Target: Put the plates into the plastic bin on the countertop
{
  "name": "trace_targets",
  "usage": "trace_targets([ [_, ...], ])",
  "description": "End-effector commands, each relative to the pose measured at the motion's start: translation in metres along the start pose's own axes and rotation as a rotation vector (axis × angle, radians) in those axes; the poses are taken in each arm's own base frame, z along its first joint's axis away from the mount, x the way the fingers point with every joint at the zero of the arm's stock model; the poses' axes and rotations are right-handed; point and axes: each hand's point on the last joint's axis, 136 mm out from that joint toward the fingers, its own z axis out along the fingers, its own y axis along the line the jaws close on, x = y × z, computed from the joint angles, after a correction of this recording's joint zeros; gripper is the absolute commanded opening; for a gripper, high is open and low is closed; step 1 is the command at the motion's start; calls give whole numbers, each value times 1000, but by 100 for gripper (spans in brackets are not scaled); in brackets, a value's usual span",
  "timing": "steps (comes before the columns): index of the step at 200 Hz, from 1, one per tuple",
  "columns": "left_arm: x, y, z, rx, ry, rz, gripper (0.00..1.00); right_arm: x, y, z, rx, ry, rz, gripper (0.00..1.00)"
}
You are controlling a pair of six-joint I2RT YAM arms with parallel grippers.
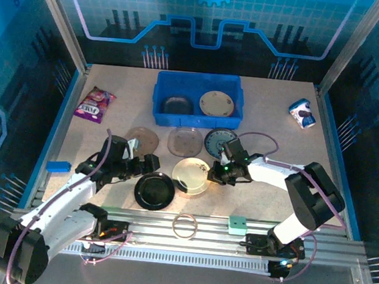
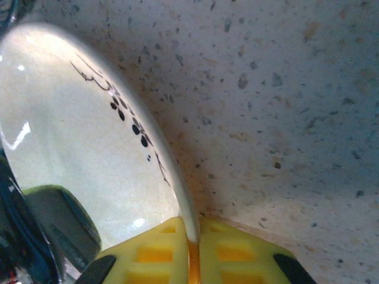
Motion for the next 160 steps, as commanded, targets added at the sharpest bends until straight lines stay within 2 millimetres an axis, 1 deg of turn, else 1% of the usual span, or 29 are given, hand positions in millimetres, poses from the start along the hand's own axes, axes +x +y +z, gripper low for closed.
trace_targets([
  [1, -1, -1, 1, 1, -4, -6, 96, 1, 1, -2, 8, -4, 2, 5],
  [15, -3, -2, 1, -1, -3, -2, 96, 2, -1, -6, 13, -13, 1, 0],
  [52, -11, -10, 2, 13, -14, 14, 96, 1, -3, -20, 8, -36, 13, 0],
  [69, -17, -16, 2, 27, -23, 21, 96, 1, 3, -32, -18, -55, 2, 0],
  [102, -27, -27, 2, 54, -32, 35, 94, 4, 24, -55, -102, -64, -26, 0],
  [115, -30, -35, 2, 82, -31, 42, 90, 5, 31, -62, -126, -66, -35, 0],
  [160, -38, -63, 7, 172, -21, 75, 71, 0, 57, -79, -209, -79, -72, 0],
])
